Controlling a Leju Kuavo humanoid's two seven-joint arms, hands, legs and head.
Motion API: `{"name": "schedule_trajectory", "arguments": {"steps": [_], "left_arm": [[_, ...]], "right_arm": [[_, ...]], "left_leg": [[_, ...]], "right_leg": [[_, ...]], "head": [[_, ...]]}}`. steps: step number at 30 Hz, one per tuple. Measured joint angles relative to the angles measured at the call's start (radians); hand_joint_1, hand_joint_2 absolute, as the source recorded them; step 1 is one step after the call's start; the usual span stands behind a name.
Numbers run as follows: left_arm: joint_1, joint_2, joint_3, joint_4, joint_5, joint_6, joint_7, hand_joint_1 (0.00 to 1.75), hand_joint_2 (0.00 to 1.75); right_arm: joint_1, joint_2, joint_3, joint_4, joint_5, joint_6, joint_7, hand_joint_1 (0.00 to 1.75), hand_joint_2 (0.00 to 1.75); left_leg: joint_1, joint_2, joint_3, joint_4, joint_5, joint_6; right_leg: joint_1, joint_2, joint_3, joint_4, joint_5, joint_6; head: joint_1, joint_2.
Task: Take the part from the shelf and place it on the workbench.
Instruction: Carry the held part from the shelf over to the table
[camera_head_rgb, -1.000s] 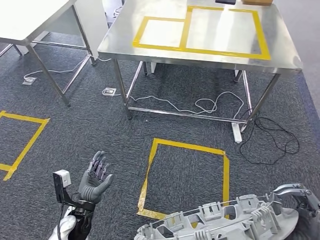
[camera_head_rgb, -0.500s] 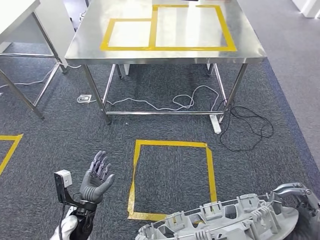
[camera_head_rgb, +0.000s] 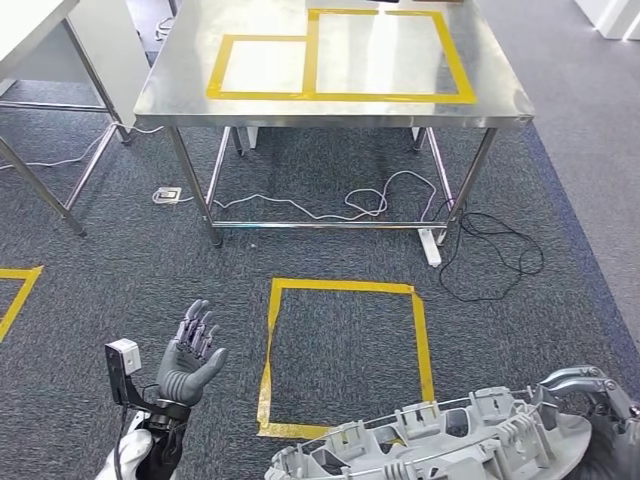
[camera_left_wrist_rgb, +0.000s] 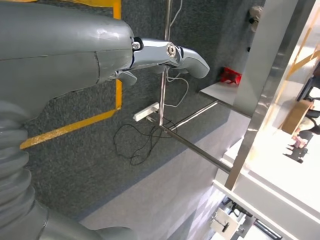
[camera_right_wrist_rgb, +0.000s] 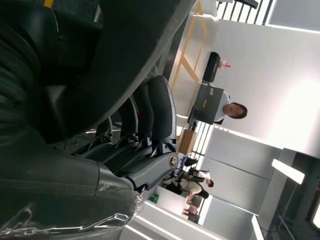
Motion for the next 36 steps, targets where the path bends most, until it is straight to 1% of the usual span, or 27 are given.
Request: {"name": "schedule_trajectory", "arguments": {"steps": [2, 4, 5, 7, 8, 9, 10, 11, 13, 14, 15, 16, 17, 19, 20, 21, 22, 23, 25, 26, 27, 30, 31, 33, 34, 35, 36], "left_arm": [[-0.001, 0.000, 0.000, 0.000, -0.004, -0.003, -0.004, 0.00, 1.75], [-0.001, 0.000, 0.000, 0.000, -0.004, -0.006, -0.006, 0.00, 1.75], [0.000, -0.001, 0.000, 0.000, -0.005, -0.007, -0.007, 0.00, 1.75], [0.003, 0.000, 0.000, 0.000, -0.005, -0.007, -0.008, 0.00, 1.75], [0.005, 0.000, 0.000, 0.000, -0.005, -0.007, -0.008, 0.00, 1.75], [0.008, 0.000, 0.000, 0.000, -0.005, -0.007, -0.008, 0.00, 1.75], [0.010, 0.000, 0.000, 0.000, -0.005, -0.007, -0.008, 0.00, 1.75], [0.011, 0.000, 0.000, 0.000, -0.006, -0.007, -0.010, 0.00, 1.75], [0.015, 0.001, -0.001, 0.001, -0.008, -0.007, -0.021, 0.00, 1.75], [0.017, 0.003, -0.002, 0.002, -0.010, -0.007, -0.028, 0.00, 1.75], [0.020, 0.005, -0.002, 0.003, -0.011, -0.007, -0.034, 0.00, 1.75], [0.022, 0.006, -0.002, 0.003, -0.012, -0.008, -0.039, 0.00, 1.75], [0.022, 0.007, -0.002, 0.003, -0.013, -0.008, -0.042, 0.00, 1.75], [0.021, 0.006, -0.004, 0.004, -0.013, -0.009, -0.045, 0.00, 1.75], [0.021, 0.006, -0.006, 0.004, -0.013, -0.010, -0.046, 0.00, 1.75], [0.022, 0.006, -0.007, 0.004, -0.013, -0.011, -0.046, 0.00, 1.75], [0.023, 0.006, -0.008, 0.006, -0.013, -0.011, -0.046, 0.00, 1.75], [0.024, 0.006, -0.009, 0.007, -0.013, -0.011, -0.046, 0.00, 1.75], [0.027, 0.007, -0.009, 0.009, -0.012, -0.012, -0.046, 0.00, 1.75], [0.029, 0.007, -0.009, 0.010, -0.013, -0.012, -0.046, 0.00, 1.75], [0.032, 0.007, -0.010, 0.010, -0.013, -0.012, -0.046, 0.00, 1.75], [0.041, 0.010, -0.010, 0.015, -0.013, -0.012, -0.045, 0.00, 1.75], [0.044, 0.011, -0.011, 0.017, -0.013, -0.012, -0.045, 0.00, 1.75], [0.041, 0.012, -0.012, 0.018, -0.013, -0.013, -0.045, 0.00, 1.75], [0.035, 0.012, -0.011, 0.018, -0.013, -0.014, -0.045, 0.00, 1.75], [0.030, 0.012, -0.011, 0.018, -0.013, -0.014, -0.045, 0.00, 1.75], [0.027, 0.012, -0.010, 0.018, -0.013, -0.014, -0.045, 0.00, 1.75]], "right_arm": [[0.001, 0.000, 0.000, 0.000, 0.000, 0.002, -0.002, 1.34, 1.75], [0.001, 0.000, 0.000, 0.001, 0.001, 0.004, -0.002, 1.34, 1.75], [0.000, 0.000, 0.000, 0.001, 0.001, 0.005, -0.003, 1.34, 1.75], [-0.001, 0.000, 0.000, 0.002, 0.001, 0.007, -0.002, 1.34, 1.75], [-0.001, 0.000, 0.000, 0.002, 0.001, 0.007, -0.002, 1.34, 1.75], [0.000, 0.000, 0.000, 0.002, 0.001, 0.007, -0.002, 1.34, 1.75], [0.001, 0.000, 0.000, 0.003, 0.001, 0.006, -0.001, 1.34, 1.75], [0.006, -0.002, 0.000, 0.003, 0.000, 0.001, -0.001, 1.34, 1.75], [0.027, -0.015, 0.003, 0.003, -0.007, -0.028, -0.006, 1.34, 1.75], [0.041, -0.025, 0.005, 0.003, -0.012, -0.050, -0.012, 1.34, 1.75], [0.054, -0.036, 0.008, 0.003, -0.017, -0.071, -0.017, 1.34, 1.75], [0.065, -0.046, 0.011, 0.003, -0.019, -0.086, -0.022, 1.34, 1.75], [0.073, -0.054, 0.014, 0.002, -0.020, -0.097, -0.024, 1.34, 1.75], [0.083, -0.067, 0.020, -0.001, -0.020, -0.108, -0.027, 1.34, 1.75], [0.085, -0.073, 0.024, -0.002, -0.020, -0.114, -0.027, 1.34, 1.75], [0.087, -0.078, 0.028, -0.003, -0.021, -0.118, -0.027, 1.34, 1.75], [0.088, -0.083, 0.031, -0.003, -0.021, -0.123, -0.026, 1.34, 1.75], [0.089, -0.088, 0.035, -0.003, -0.021, -0.127, -0.024, 1.34, 1.75], [0.090, -0.097, 0.041, -0.003, -0.022, -0.134, -0.022, 1.34, 1.75], [0.090, -0.101, 0.044, -0.003, -0.022, -0.138, -0.021, 1.34, 1.75], [0.090, -0.105, 0.048, -0.003, -0.023, -0.141, -0.021, 1.34, 1.75], [0.088, -0.115, 0.056, -0.003, -0.026, -0.149, -0.018, 1.34, 1.75], [0.088, -0.119, 0.058, -0.003, -0.026, -0.152, -0.016, 1.34, 1.75], [0.087, -0.126, 0.062, -0.004, -0.027, -0.159, -0.014, 1.34, 1.75], [0.085, -0.130, 0.064, -0.006, -0.026, -0.162, -0.013, 1.34, 1.75], [0.083, -0.134, 0.067, -0.006, -0.026, -0.165, -0.012, 1.34, 1.75], [0.081, -0.137, 0.071, -0.007, -0.026, -0.168, -0.011, 1.34, 1.75]], "left_leg": [[-0.001, 0.002, 0.008, -0.016, -0.006, 0.017], [0.003, 0.008, 0.028, -0.036, -0.011, 0.031], [0.005, 0.012, 0.038, -0.040, -0.013, 0.033], [0.007, 0.023, 0.052, -0.040, -0.022, 0.031], [0.009, 0.029, 0.058, -0.040, -0.028, 0.026], [0.014, 0.034, 0.066, -0.039, -0.035, 0.018], [0.021, 0.037, 0.077, -0.039, -0.043, 0.009], [0.030, 0.040, 0.090, -0.038, -0.053, -0.001], [0.045, 0.042, 0.121, -0.032, -0.081, -0.028], [0.047, 0.043, 0.132, -0.029, -0.095, -0.041], [0.047, 0.045, 0.139, -0.029, -0.108, -0.051], [0.045, 0.046, 0.145, -0.030, -0.115, -0.059], [0.045, 0.048, 0.145, -0.028, -0.112, -0.064], [0.049, 0.047, 0.110, 0.038, -0.069, -0.071], [0.048, 0.048, 0.066, 0.105, -0.049, -0.072], [0.046, 0.048, 0.011, 0.180, -0.047, -0.070], [0.042, 0.048, -0.041, 0.241, -0.071, -0.066], [0.037, 0.048, -0.084, 0.280, -0.116, -0.061], [0.027, 0.048, -0.137, 0.285, -0.207, -0.050], [0.021, 0.048, -0.149, 0.257, -0.223, -0.041], [0.015, 0.048, -0.155, 0.213, -0.198, -0.031], [-0.007, 0.046, -0.161, 0.049, 0.051, -0.002], [-0.011, 0.044, -0.156, 0.021, 0.097, 0.002], [-0.011, 0.039, -0.127, 0.011, 0.085, 0.003], [-0.010, 0.038, -0.107, 0.010, 0.075, 0.004], [-0.010, 0.039, -0.087, 0.009, 0.068, 0.008], [-0.010, 0.040, -0.066, 0.009, 0.060, 0.013]], "right_leg": [[-0.001, -0.001, 0.000, 0.004, 0.013, 0.014], [0.005, -0.031, -0.011, 0.033, 0.010, 0.017], [0.006, -0.052, -0.029, 0.065, -0.011, 0.015], [0.005, -0.081, -0.097, 0.193, -0.073, 0.014], [0.003, -0.085, -0.136, 0.260, -0.099, 0.015], [0.000, -0.088, -0.162, 0.299, -0.109, 0.015], [-0.004, -0.090, -0.166, 0.297, -0.099, 0.019], [-0.011, -0.093, -0.148, 0.255, -0.075, 0.027], [-0.028, -0.104, -0.083, 0.122, -0.014, 0.063], [-0.033, -0.108, -0.060, 0.078, -0.008, 0.066], [-0.036, -0.109, -0.049, 0.059, -0.007, 0.062], [-0.035, -0.107, -0.049, 0.063, -0.019, 0.047], [-0.035, -0.101, -0.046, 0.068, -0.029, 0.026], [-0.033, -0.094, -0.033, 0.068, -0.038, 0.006], [-0.031, -0.091, -0.021, 0.063, -0.045, -0.003], [-0.028, -0.091, -0.005, 0.054, -0.054, -0.010], [-0.024, -0.089, 0.016, 0.043, -0.063, -0.016], [-0.020, -0.087, 0.039, 0.031, -0.074, -0.021], [-0.010, -0.081, 0.095, 0.008, -0.098, -0.027], [-0.005, -0.078, 0.127, -0.002, -0.114, -0.028], [0.000, -0.076, 0.156, -0.011, -0.131, -0.028], [0.009, -0.066, 0.223, -0.024, -0.191, -0.025], [0.012, -0.062, 0.251, -0.023, -0.206, -0.022], [0.014, -0.060, 0.278, 0.009, -0.203, -0.014], [0.014, -0.067, 0.267, 0.059, -0.182, -0.009], [0.014, -0.076, 0.227, 0.126, -0.162, -0.005], [0.015, -0.085, 0.174, 0.200, -0.158, -0.001]], "head": [[-0.001, 0.000], [0.004, 0.000], [0.006, 0.000], [0.010, 0.000], [0.009, 0.000], [0.009, 0.000], [0.010, 0.000], [0.009, 0.000], [0.015, 0.000], [0.021, 0.000], [0.025, 0.000], [0.027, 0.000], [0.024, 0.000], [0.015, 0.000], [0.012, 0.000], [0.009, 0.000], [0.007, 0.000], [0.005, 0.000], [0.004, 0.000], [0.004, 0.000], [0.004, 0.000], [0.006, 0.000], [0.007, 0.000], [0.010, 0.000], [0.011, 0.000], [0.014, 0.000], [0.015, 0.000]]}}
